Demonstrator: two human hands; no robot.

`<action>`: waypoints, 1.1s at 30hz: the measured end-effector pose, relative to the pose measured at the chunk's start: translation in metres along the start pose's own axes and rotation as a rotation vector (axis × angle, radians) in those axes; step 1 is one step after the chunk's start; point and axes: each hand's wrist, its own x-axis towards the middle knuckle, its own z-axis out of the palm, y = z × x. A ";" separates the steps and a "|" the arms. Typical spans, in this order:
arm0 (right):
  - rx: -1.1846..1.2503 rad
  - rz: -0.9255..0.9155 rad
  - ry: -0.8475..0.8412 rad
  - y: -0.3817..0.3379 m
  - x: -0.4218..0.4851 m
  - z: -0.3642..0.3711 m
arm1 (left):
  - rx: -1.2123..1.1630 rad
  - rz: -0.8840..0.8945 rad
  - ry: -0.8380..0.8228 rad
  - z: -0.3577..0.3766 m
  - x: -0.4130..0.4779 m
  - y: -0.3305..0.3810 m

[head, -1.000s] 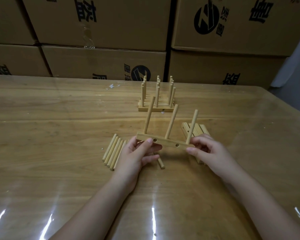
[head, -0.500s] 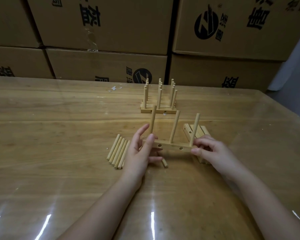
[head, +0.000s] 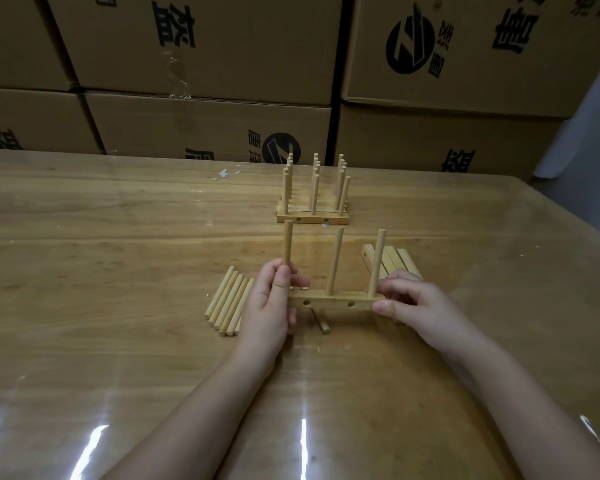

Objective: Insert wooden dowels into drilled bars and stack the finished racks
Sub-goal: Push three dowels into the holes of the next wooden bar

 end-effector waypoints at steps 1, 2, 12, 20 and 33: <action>-0.003 -0.003 -0.001 0.000 0.000 0.000 | 0.000 -0.002 0.008 0.000 0.000 0.000; -0.009 -0.004 -0.003 0.000 0.000 0.000 | -0.008 -0.006 0.012 0.001 0.000 0.000; 0.045 0.002 0.014 -0.002 -0.001 0.000 | -0.093 -0.011 -0.007 0.002 0.000 0.001; -0.080 -0.049 0.220 0.001 0.001 0.011 | -0.155 -0.085 0.070 0.006 -0.001 0.004; -0.291 0.122 0.256 0.004 0.032 0.009 | 0.050 -0.074 0.039 0.008 -0.007 0.003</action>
